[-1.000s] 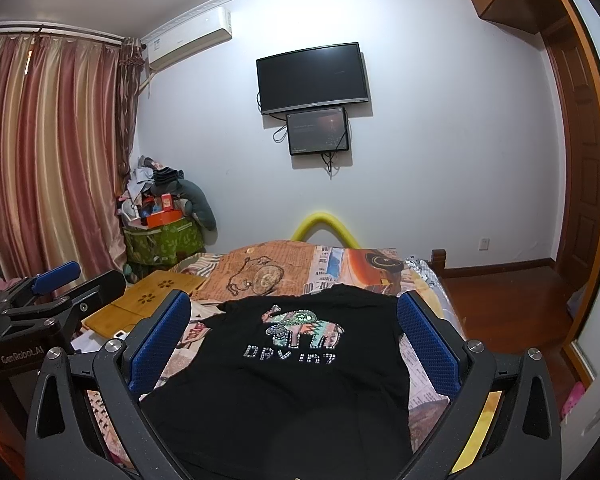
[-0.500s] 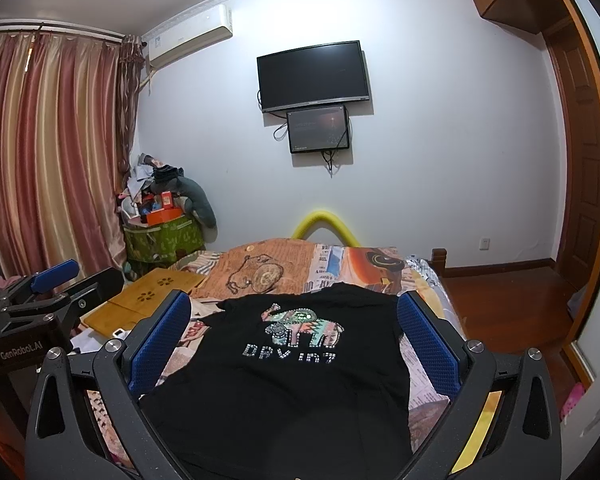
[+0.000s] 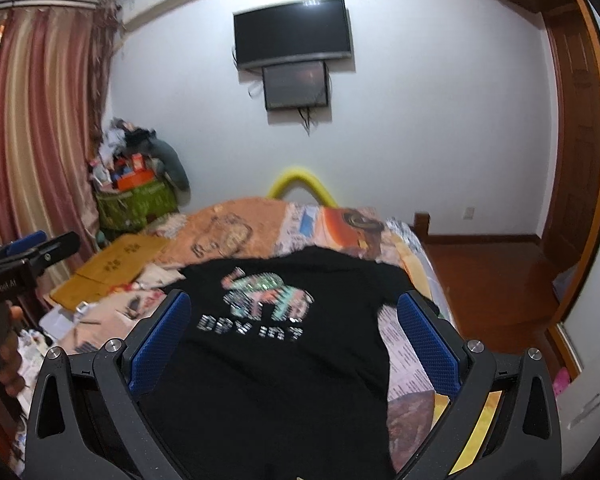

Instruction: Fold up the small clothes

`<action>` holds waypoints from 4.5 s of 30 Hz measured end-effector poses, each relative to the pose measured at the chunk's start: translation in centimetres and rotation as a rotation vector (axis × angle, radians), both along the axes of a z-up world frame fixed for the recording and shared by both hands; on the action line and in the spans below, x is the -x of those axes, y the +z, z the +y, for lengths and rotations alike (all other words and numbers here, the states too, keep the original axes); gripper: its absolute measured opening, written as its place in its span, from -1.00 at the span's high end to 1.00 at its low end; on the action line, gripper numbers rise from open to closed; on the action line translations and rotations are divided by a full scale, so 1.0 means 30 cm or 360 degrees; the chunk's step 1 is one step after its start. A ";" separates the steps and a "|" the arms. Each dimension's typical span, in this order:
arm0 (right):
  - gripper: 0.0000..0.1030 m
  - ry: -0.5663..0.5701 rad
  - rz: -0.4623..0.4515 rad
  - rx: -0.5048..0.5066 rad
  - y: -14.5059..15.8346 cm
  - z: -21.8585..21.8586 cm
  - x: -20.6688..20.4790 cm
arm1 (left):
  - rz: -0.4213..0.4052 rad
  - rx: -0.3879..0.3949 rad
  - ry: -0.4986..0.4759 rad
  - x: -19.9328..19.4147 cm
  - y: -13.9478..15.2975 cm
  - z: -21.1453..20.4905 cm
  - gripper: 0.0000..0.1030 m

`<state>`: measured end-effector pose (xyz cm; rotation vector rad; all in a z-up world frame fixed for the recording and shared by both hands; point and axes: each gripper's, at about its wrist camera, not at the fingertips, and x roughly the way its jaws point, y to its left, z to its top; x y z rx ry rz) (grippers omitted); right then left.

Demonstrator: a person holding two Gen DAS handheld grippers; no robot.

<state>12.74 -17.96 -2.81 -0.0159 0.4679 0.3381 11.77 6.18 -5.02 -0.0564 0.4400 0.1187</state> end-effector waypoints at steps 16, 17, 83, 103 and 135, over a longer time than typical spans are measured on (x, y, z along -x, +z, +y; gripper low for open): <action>-0.89 0.0003 0.0323 0.0070 -0.163 -0.058 -0.337 | 0.0564 0.0262 0.0285 -0.513 -0.405 0.512 -0.91; -0.88 0.0003 0.0338 0.0072 -0.173 -0.061 -0.353 | 0.0604 0.0280 0.0297 -0.536 -0.430 0.538 -0.80; -0.75 0.0133 0.0485 0.0184 -0.279 -0.024 -0.460 | 0.0929 0.0124 -0.0390 -0.907 -0.552 0.145 0.62; -0.71 0.0540 0.0443 0.0380 -0.303 0.516 -0.693 | 0.0850 0.0245 0.0024 -0.818 -0.583 0.542 -0.21; 0.89 0.0609 0.0745 0.0287 -0.508 0.790 -1.040 | 0.1072 0.0243 0.0079 -1.009 -0.841 0.593 -0.28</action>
